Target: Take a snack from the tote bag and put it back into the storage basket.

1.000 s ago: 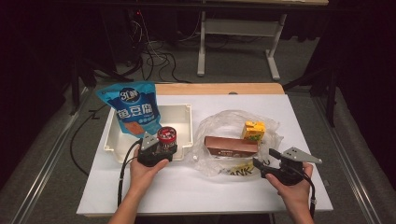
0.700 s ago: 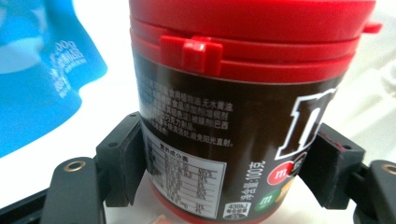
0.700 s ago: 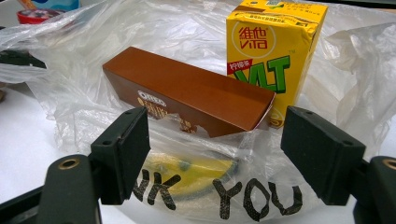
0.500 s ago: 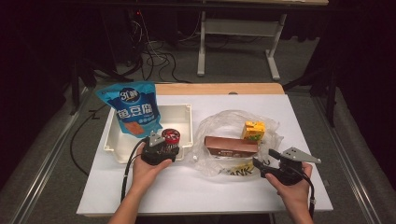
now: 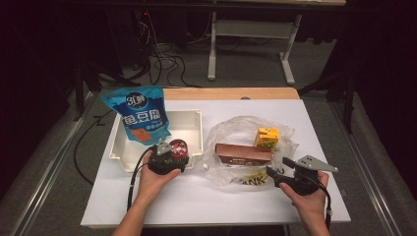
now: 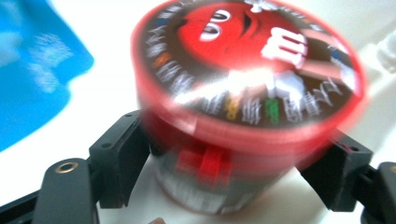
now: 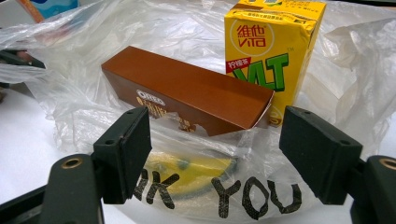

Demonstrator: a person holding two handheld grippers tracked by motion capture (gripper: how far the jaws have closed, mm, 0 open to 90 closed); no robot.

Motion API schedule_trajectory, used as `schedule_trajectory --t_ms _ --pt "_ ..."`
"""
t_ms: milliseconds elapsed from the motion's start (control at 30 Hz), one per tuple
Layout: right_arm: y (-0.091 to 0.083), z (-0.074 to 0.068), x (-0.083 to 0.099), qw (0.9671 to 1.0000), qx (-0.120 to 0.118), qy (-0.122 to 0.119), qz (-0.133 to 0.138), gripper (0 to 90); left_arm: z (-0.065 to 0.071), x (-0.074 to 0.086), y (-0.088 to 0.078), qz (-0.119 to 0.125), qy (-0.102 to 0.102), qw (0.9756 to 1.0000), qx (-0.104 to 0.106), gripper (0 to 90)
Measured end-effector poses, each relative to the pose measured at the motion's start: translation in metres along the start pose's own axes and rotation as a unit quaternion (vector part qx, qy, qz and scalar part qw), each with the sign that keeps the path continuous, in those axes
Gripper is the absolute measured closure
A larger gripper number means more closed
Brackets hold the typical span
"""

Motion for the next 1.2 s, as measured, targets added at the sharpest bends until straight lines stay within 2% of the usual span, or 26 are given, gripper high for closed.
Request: schedule_trajectory --t_ms 67,133,200,233,267,300,333,367,400,433,500,533,567,633,700,800,900,1100,1200 --pt "0.000 0.000 0.000 1.0000 -0.001 -0.002 0.000 25.1 -0.001 0.003 -0.006 0.008 -0.002 0.9999 0.006 18.9" --pt "0.000 -0.001 0.001 1.0000 -0.002 -0.001 -0.001 25.0 -0.001 0.005 -0.015 0.017 0.000 0.9998 0.009 19.0" --pt "0.000 -0.001 0.001 1.0000 -0.003 -0.001 0.000 24.9 -0.003 0.007 -0.028 0.023 -0.009 0.9996 0.016 20.7" --pt "0.000 -0.001 0.001 1.0000 -0.003 -0.001 -0.001 24.9 -0.006 0.008 -0.035 0.018 -0.024 0.9995 0.013 21.2" --pt "-0.001 -0.001 0.001 1.0000 -0.003 -0.002 -0.001 24.9 -0.009 0.009 -0.042 0.018 -0.050 0.9984 0.020 23.2" --pt "-0.001 -0.001 0.001 1.0000 -0.003 -0.002 -0.001 25.0 -0.009 0.008 -0.052 0.032 -0.078 0.9956 0.041 25.7" --pt "-0.001 -0.001 0.001 1.0000 -0.003 -0.004 0.000 25.0 -0.008 0.009 -0.058 0.036 -0.082 0.9950 0.045 28.8" --pt "-0.001 -0.001 0.001 1.0000 -0.004 -0.004 0.000 25.1 -0.009 0.012 -0.063 0.030 -0.085 0.9956 0.024 32.9" --pt "-0.001 -0.001 0.001 1.0000 -0.005 -0.004 -0.001 25.2 -0.008 0.015 -0.065 0.028 -0.085 0.9959 0.014 44.4" --pt "-0.001 -0.001 0.001 1.0000 -0.005 -0.004 -0.001 25.2 -0.005 0.018 -0.068 0.034 -0.083 0.9959 0.014 53.4" --pt "0.000 -0.002 0.002 1.0000 -0.005 -0.003 -0.003 25.3 0.002 0.021 -0.066 0.031 -0.080 0.9962 0.014 76.6" --pt "0.000 -0.002 0.002 1.0000 -0.005 -0.002 -0.003 25.5 0.006 0.023 -0.062 0.020 -0.071 0.9972 0.010 85.6" --pt "0.000 -0.001 0.002 1.0000 -0.005 -0.003 -0.002 25.5 0.010 0.023 -0.058 0.016 -0.068 0.9975 0.012 90.0" --pt "0.000 -0.002 0.002 1.0000 -0.006 -0.002 -0.001 25.7 0.014 0.022 -0.052 0.014 -0.072 0.9972 0.017 90.0" --pt "0.000 -0.002 0.002 1.0000 -0.006 -0.002 -0.001 25.9 0.013 0.019 -0.043 0.007 -0.089 0.9960 0.005 90.0" --pt "0.000 -0.001 0.002 1.0000 -0.006 -0.001 0.000 26.3 0.008 0.017 -0.039 0.005 -0.100 0.9950 -0.008 90.0" --pt "0.002 0.000 0.002 1.0000 -0.006 -0.001 -0.001 26.5 0.003 0.011 -0.037 0.007 -0.120 0.9928 -0.006 90.0" --pt "0.006 -0.001 0.002 1.0000 -0.007 0.001 -0.005 26.7 -0.002 -0.005 -0.025 0.004 -0.136 0.9907 0.005 90.0" --pt "0.006 -0.001 0.003 1.0000 -0.007 -0.001 -0.007 26.7 -0.004 -0.014 -0.021 0.006 -0.152 0.9884 0.007 90.0"
Point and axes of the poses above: each handheld gripper's, and its own axes: y roughly forward along the jaws, x roughly out of its underside, z roughly to its right, the point moved 9 cm from there along y, roughly forward along the jaws, and after that the axes turned 13 degrees about -z, right-handed, at the moved point
